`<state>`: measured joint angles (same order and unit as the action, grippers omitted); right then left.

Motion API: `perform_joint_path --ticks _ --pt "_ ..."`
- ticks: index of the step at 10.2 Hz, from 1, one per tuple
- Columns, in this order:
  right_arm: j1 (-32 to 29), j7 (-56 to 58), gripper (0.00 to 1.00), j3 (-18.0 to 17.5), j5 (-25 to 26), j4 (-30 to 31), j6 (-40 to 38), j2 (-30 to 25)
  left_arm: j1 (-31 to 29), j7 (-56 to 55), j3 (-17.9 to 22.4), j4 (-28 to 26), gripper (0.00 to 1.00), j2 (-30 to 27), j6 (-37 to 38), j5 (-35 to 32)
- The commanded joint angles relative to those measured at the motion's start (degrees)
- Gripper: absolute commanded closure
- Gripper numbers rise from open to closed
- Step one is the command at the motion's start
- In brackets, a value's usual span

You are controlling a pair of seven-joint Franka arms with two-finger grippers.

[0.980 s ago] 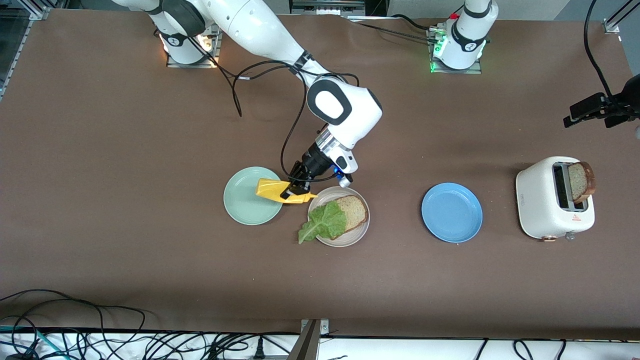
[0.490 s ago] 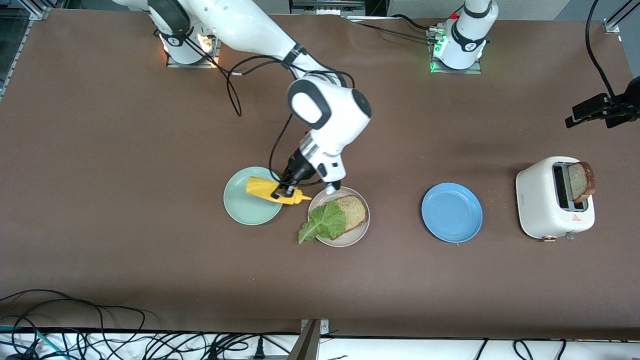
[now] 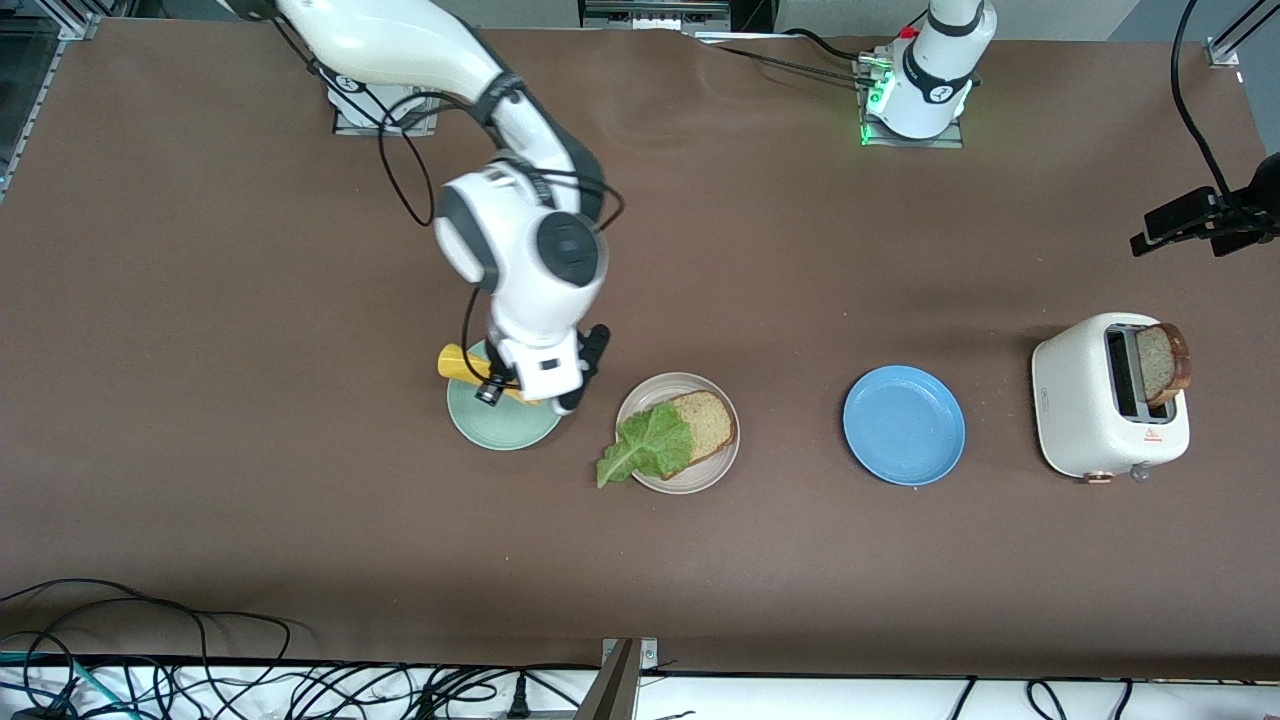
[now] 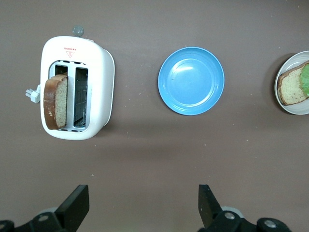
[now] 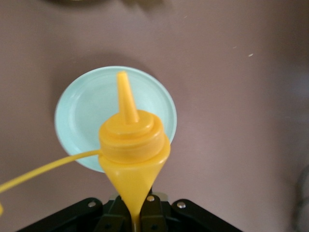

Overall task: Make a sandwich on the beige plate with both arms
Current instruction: 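Carry the mustard bottle back beside the mint-green plate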

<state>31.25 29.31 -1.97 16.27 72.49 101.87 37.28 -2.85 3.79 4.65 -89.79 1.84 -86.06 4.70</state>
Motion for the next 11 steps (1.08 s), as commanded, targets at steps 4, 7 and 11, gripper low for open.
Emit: perform_joint_path --ticks 4,7,11 --pt "-14.44 31.19 1.0 1.0 -25.88 21.71 6.94 -15.55 -0.57 1.04 -0.17 1.02 0.0 0.45 0.02 1.11" --pt "-22.26 53.68 1.0 1.97 -41.01 27.96 5.45 -18.03 -0.66 1.04 -0.08 1.02 0.0 0.45 0.02 1.11" --pt "-33.16 79.7 1.0 1.97 -57.62 33.32 -1.83 -16.72 -0.49 1.04 -0.08 1.02 0.0 0.27 0.02 1.11"
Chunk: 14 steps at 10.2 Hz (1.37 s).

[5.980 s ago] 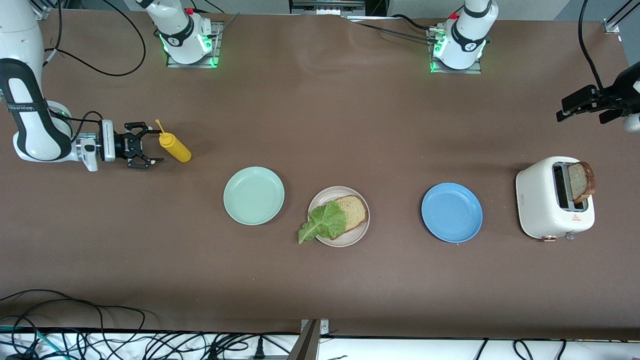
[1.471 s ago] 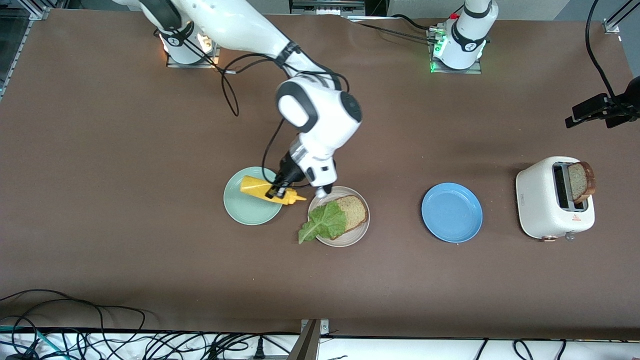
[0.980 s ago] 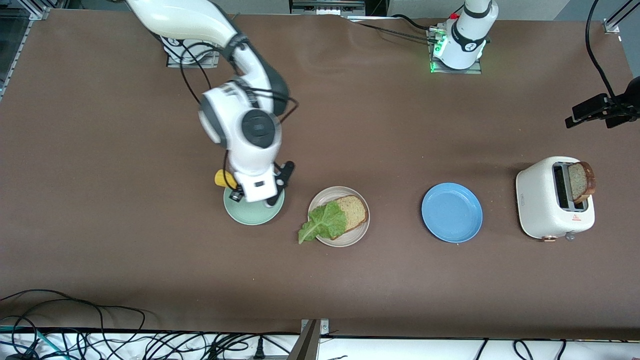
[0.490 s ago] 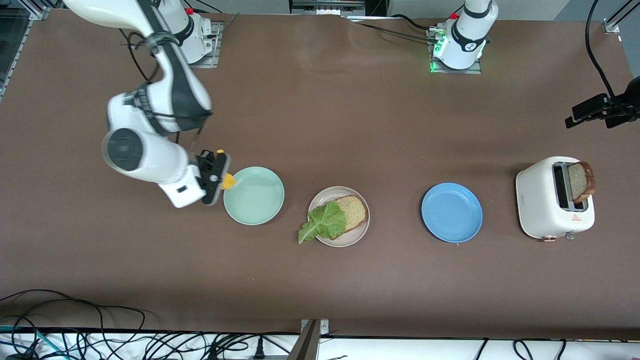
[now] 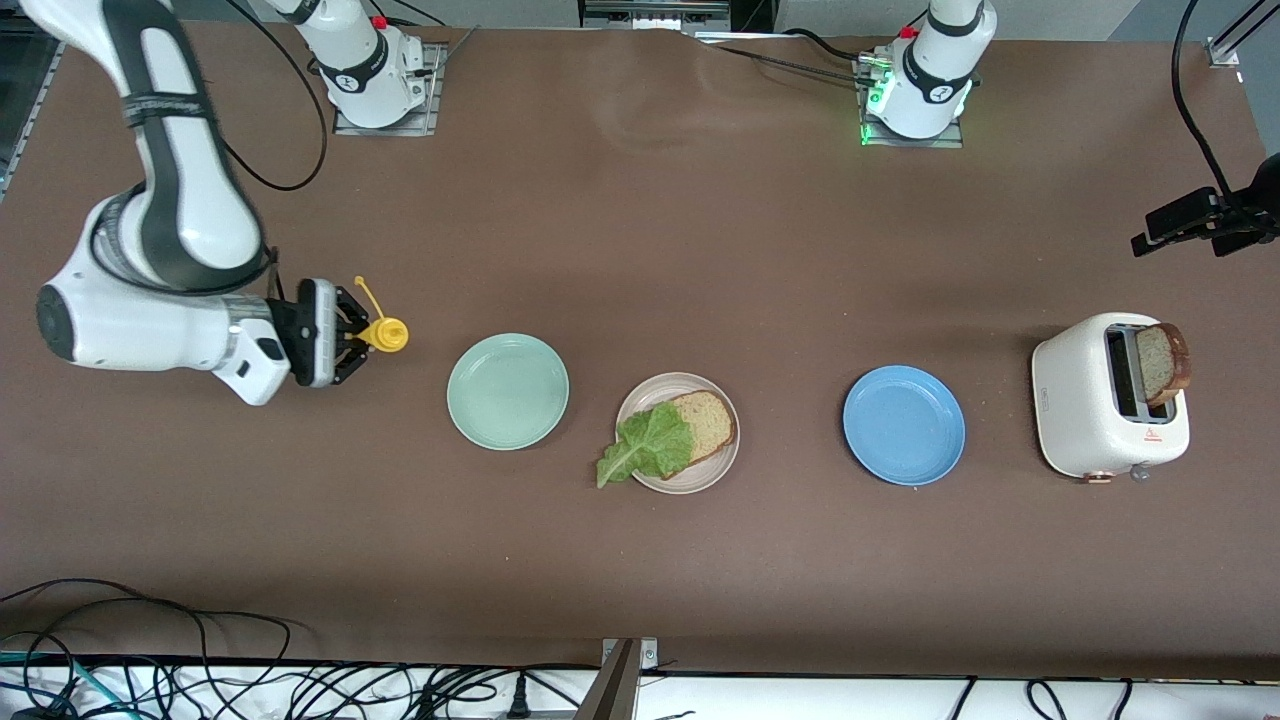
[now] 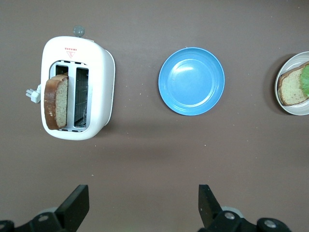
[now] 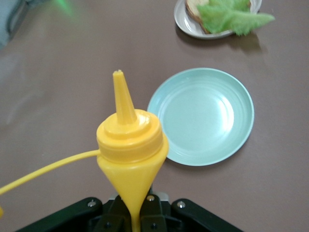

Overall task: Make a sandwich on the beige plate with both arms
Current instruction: 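Carry the mustard bottle back beside the mint-green plate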

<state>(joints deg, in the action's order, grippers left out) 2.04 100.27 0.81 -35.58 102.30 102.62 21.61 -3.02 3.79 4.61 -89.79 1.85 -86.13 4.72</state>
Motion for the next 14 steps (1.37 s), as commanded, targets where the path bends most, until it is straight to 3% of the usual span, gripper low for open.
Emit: perform_joint_path --ticks 1,5,8,10,14 --pt "-5.8 15.16 1.0 -0.73 -8.86 4.3 -5.21 -0.18 -0.24 1.04 -0.04 1.02 0.0 0.26 0.08 1.08" --pt "-11.17 33.65 1.0 -0.72 -15.29 4.05 -10.41 7.64 -0.23 0.95 -0.04 1.02 0.0 0.43 0.08 1.08" --pt "-14.25 41.21 1.0 -0.72 -16.8 3.52 -12.96 12.03 -0.23 1.04 -0.04 1.02 0.0 0.96 0.0 0.47" --pt "-14.78 43.87 1.0 -0.81 -20.82 1.77 -13.32 16.94 -1.8 1.3 0.04 0.76 0.0 1.75 -3.07 0.03" --pt "-14.61 46.42 1.0 -1.16 -24.1 0.44 -12.44 20.65 -4.62 6.14 0.13 0.14 0.0 5.78 -9.21 -3.4"
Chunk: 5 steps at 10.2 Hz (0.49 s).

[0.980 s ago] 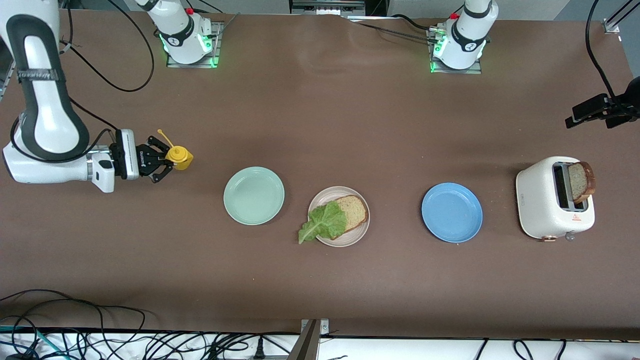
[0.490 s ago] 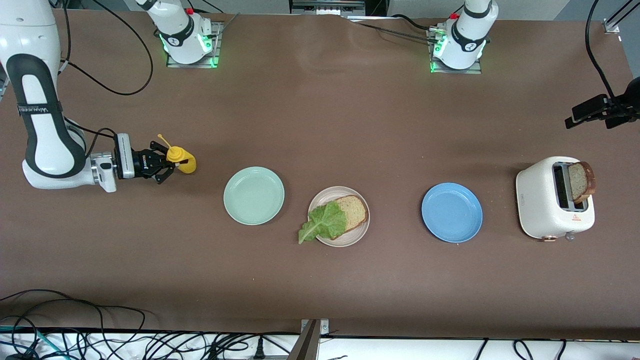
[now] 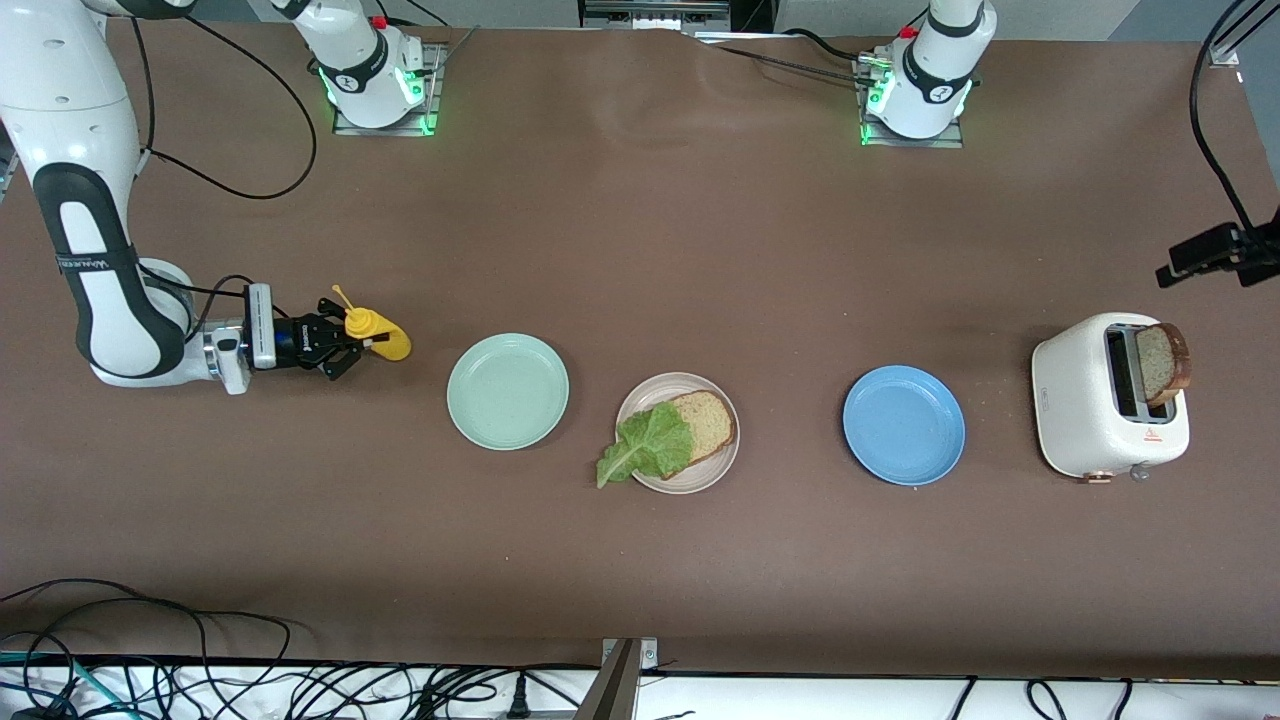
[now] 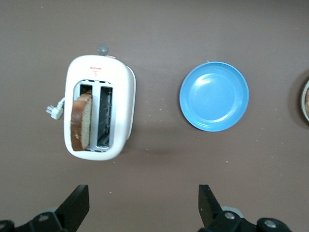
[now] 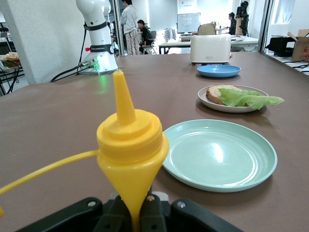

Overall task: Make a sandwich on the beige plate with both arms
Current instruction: 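Set the mustard down with the right gripper while the left gripper lowers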

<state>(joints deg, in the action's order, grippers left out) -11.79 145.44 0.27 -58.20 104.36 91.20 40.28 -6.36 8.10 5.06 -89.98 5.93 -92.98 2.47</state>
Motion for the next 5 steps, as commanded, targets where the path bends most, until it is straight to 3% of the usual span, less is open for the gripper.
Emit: perform_joint_path --ticks 1,4,5 --pt "-0.78 2.47 1.0 -0.62 -1.57 -1.62 -0.76 2.08 -2.25 3.31 -0.31 0.33 0.0 3.19 -3.86 -1.24" --pt "-0.61 3.26 1.0 -2.72 -2.36 -1.7 3.53 2.61 -4.36 6.92 -0.4 0.42 0.0 7.76 -9.83 -4.93" --pt "-0.61 2.49 0.72 -2.73 -2.45 -1.7 3.9 2.43 -4.8 7.1 -0.4 0.42 0.0 9.52 -12.11 -5.71"
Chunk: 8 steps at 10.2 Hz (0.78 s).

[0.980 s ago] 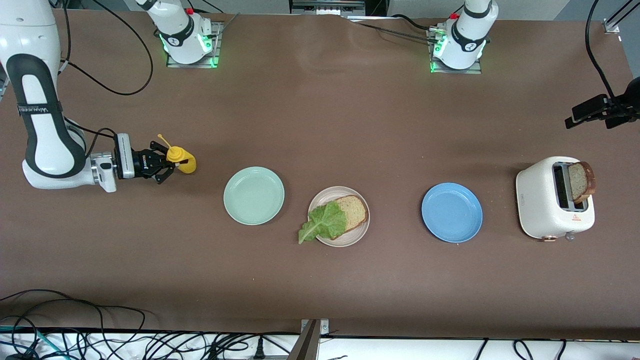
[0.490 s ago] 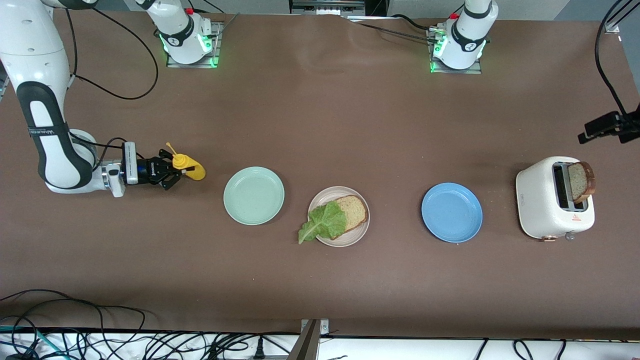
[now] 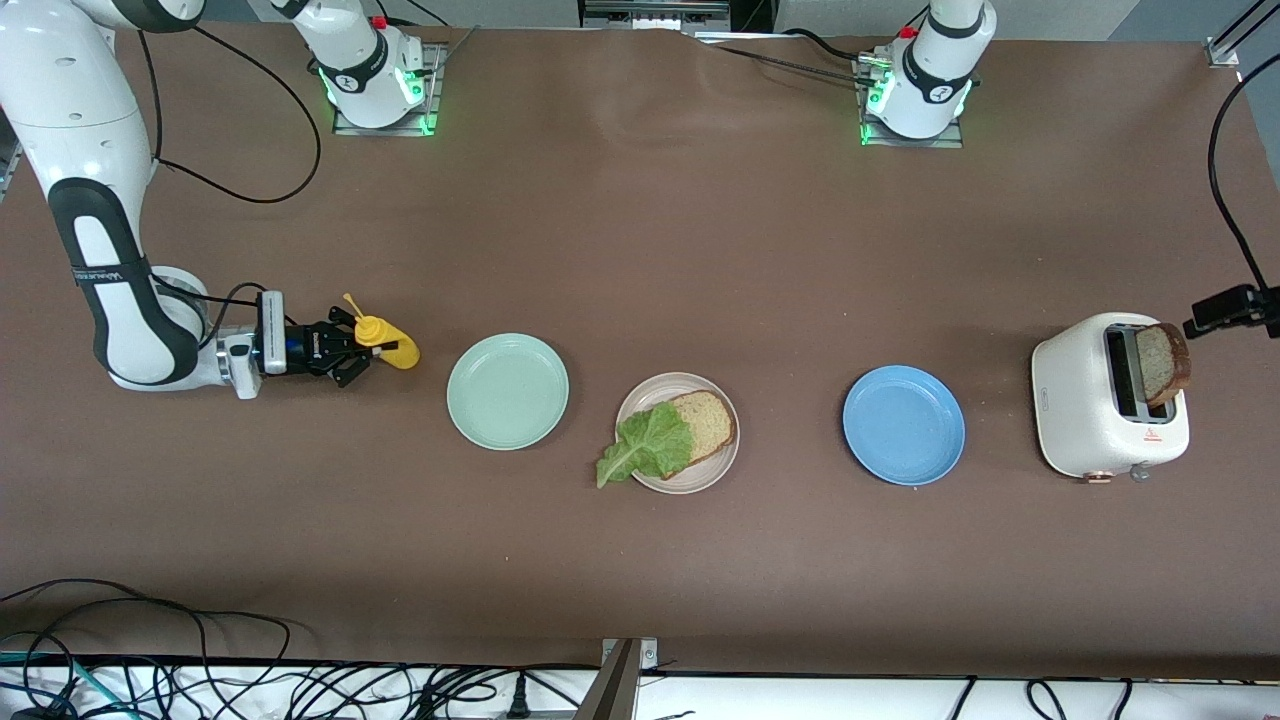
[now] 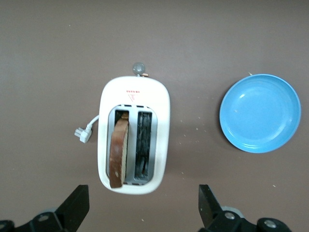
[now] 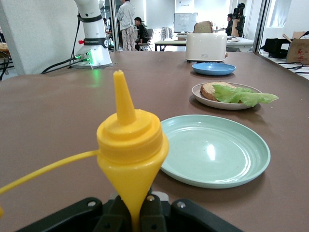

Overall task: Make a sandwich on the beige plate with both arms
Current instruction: 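Set the mustard down with the right gripper while the left gripper lowers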

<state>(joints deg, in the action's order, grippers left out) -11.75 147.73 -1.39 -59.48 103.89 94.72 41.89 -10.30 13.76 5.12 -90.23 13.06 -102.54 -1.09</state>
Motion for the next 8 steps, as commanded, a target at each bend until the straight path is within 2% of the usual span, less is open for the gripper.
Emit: perform_joint_path --ticks 1,3,5,8 --pt "-0.64 0.19 0.01 -1.07 -1.16 -1.15 0.64 0.74 -1.3 1.44 -0.46 0.58 0.0 4.24 -4.92 -2.59" --pt "-0.64 0.01 0.0 -0.9 -0.73 -1.24 0.64 0.13 -2.44 1.53 -0.55 -0.2 0.0 6.8 -8.62 -2.6" --pt "-0.64 0.27 0.0 0.67 0.67 -1.33 1.6 0.04 -3.06 1.53 -0.55 -4.05 0.0 7.51 -14.14 -1.98" --pt "-0.64 -0.6 0.0 5.41 7.52 -1.24 2.22 -2.06 -3.94 1.53 -0.64 -6.0 0.03 8.48 -16.02 -1.37"
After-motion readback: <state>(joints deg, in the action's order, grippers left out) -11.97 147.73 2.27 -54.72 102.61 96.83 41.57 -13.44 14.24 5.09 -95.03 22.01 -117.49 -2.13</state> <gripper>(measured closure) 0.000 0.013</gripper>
